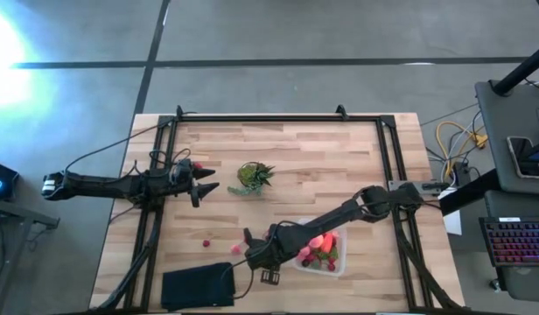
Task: Pick and placing Produce into tupperware
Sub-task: Put the cherry into the bin, then put the bottom strawberry into the bin
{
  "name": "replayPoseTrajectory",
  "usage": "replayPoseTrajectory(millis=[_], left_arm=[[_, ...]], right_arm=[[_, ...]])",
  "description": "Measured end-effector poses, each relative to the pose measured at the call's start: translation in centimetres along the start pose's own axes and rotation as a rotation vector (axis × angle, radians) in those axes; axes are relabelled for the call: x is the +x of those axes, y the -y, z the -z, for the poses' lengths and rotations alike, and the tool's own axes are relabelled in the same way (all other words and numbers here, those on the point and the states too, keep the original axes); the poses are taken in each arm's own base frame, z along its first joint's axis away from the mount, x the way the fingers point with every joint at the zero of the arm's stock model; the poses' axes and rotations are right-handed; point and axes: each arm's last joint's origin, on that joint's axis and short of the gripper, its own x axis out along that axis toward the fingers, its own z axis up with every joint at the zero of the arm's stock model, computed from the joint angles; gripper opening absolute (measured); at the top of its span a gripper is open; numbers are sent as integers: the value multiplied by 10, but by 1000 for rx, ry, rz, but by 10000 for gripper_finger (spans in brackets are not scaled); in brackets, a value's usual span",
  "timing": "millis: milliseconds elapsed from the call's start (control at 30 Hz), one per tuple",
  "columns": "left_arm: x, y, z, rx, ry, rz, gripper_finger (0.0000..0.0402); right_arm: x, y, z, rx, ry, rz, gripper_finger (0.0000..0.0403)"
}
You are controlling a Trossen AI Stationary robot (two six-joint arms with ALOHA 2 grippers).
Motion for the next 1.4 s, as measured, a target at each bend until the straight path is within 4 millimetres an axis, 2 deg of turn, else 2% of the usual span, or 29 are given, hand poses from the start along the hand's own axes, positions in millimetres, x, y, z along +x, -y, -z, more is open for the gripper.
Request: replayPoseTrajectory(millis=[267,333,433,533,633,700,833,933,1067,1233,1400], left_arm=[[0,0,0,0,0,-1,277],[0,0,0,0,-1,0,277],[0,0,0,0,-1,0,277],[0,0,0,0,-1,0,277],[0,0,0,0,0,0,277],[0,0,0,0,0,0,277],[0,0,0,0,-1,-1,277],[0,0,0,0,0,0,277],[0,0,0,0,0,0,277],[0,0,0,0,0,0,277],[0,0,0,0,-1,-1,277]], right_arm=[[-1,1,0,1,11,20,93],[-6,0,-1,1,-2,28,93],[-28,-3,-6,1,-12,40,93],[-64,-8,-8,19,12,72,93],[-96,-11,-2,111,14,123,95],[-104,-11,8,204,-66,159,101],[-96,-16,31,365,-200,247,121],[-90,-22,40,476,-211,272,140],[-79,-19,48,607,-203,355,163],[-65,-12,56,656,-241,422,177],[-69,-12,58,699,-252,423,195]])
